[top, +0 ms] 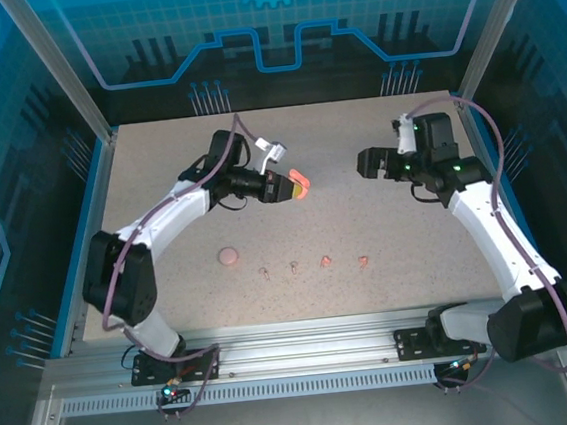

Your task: Insert wireless bluetooth earbuds into charging case

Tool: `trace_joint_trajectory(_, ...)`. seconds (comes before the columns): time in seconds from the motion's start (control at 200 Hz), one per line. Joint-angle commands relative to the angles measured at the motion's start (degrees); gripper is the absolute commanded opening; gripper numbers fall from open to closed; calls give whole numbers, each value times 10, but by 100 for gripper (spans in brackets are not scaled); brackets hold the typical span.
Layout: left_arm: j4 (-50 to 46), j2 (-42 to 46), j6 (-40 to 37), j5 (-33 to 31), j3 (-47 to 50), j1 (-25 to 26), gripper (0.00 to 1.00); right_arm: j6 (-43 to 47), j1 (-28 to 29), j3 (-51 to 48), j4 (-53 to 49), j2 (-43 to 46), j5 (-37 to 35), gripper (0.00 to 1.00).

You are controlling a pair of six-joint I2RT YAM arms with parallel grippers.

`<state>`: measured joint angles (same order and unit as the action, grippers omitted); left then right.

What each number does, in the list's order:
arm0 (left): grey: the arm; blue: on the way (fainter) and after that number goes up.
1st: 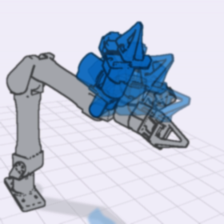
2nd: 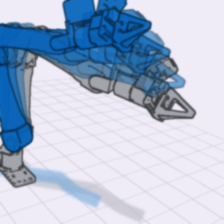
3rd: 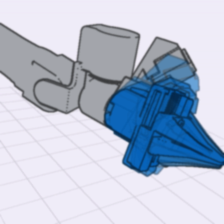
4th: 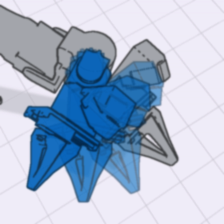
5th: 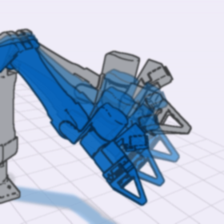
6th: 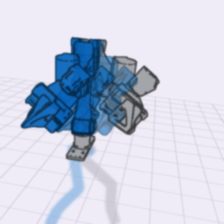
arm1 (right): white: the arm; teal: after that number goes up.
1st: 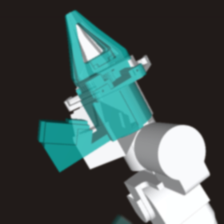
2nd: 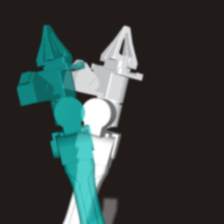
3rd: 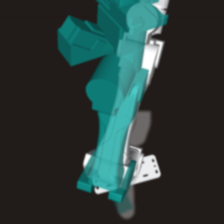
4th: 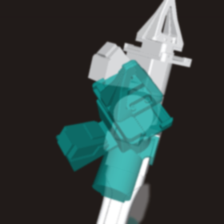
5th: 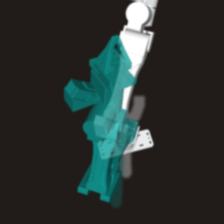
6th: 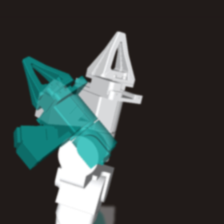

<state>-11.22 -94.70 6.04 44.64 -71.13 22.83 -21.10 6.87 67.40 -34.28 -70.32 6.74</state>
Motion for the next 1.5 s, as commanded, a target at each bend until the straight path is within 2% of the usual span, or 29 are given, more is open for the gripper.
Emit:
trace_joint_trajectory(0.0,206,62,55,-78,87,3,0,-47,-42,-22,-13,-4,36,100)
trace_joint_trajectory(0.105,321,117,53,-166,176,18,0,-63,-33,-25,-42,-21,34,100)
trace_joint_trajectory(0.245,412,153,10,-276,255,49,0,-136,6,-42,-79,-50,25,100)
trace_joint_trajectory(0.335,496,155,-18,-315,304,71,0,-207,51,-60,-97,-75,7,92)
trace_joint_trajectory(0.42,569,152,-30,-376,340,87,0,-280,100,-81,-106,-93,-19,90)
trace_joint_trajectory(0.625,641,156,3,-506,378,91,0,-421,220,-100,-95,-133,-75,84)
trace_joint_trajectory(0.75,670,158,9,-534,392,91,0,-474,271,-70,-117,-184,-101,82)
trace_joint_trajectory(0.96,718,151,19,-577,408,92,0,-542,323,-22,-130,-268,-96,77)
trace_joint_trajectory(1.18,717,162,16,-581,406,91,0,-587,350,7,-134,-317,-92,70)
trace_joint_trajectory(1.491,706,175,10,-571,405,89,0,-606,352,6,-123,-340,-89,60)
